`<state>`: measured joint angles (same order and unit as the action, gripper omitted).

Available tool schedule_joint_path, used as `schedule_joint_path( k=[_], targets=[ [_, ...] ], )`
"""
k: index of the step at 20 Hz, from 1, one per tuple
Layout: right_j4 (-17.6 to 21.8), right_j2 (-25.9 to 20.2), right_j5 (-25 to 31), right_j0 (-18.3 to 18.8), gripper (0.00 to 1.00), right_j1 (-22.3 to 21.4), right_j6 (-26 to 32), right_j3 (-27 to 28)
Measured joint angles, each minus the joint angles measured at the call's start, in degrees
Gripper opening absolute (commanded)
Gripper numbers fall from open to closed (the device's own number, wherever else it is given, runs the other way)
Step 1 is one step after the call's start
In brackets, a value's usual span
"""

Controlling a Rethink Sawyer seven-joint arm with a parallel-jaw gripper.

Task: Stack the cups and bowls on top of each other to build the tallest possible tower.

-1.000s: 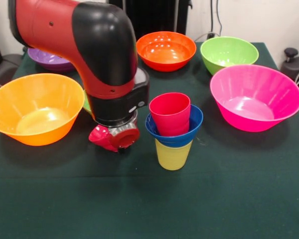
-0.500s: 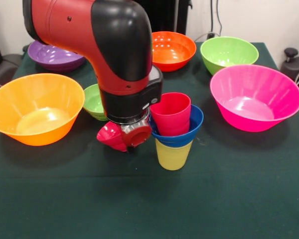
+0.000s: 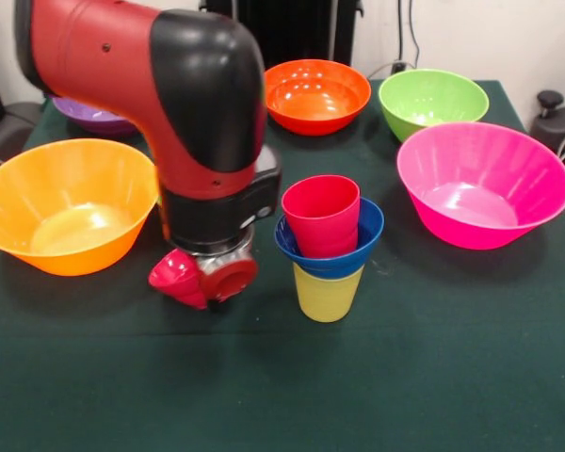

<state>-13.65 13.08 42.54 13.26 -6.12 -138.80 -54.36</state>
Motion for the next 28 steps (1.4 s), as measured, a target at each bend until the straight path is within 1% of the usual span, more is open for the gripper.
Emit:
schedule_joint_path(
  k=[2, 4, 8, 13, 18, 21, 23, 24, 28],
  targets=[
    [0.3, 0.1, 0.3, 0.4, 0.00, 0.5, 0.0, 1.3],
    [1.1, 0.7, 1.0, 1.2, 0.00, 1.7, 0.0, 4.3],
    [2.4, 1.3, 1.1, 2.1, 0.00, 3.2, 0.0, 7.8],
    [3.9, 1.7, 1.3, 2.3, 0.00, 4.0, 0.0, 10.0],
    [4.1, 1.8, 3.2, 2.0, 0.00, 4.2, 0.0, 11.4],
    [4.1, 2.2, 7.0, 1.5, 0.00, 4.6, 0.0, 13.9],
    [4.1, 2.5, 10.5, 1.1, 0.00, 5.1, 0.0, 16.5],
    [4.1, 3.0, 14.0, 0.9, 0.00, 5.7, 0.0, 19.4],
    [3.4, 4.5, 22.4, 0.7, 0.00, 8.0, 0.0, 27.4]
  ],
)
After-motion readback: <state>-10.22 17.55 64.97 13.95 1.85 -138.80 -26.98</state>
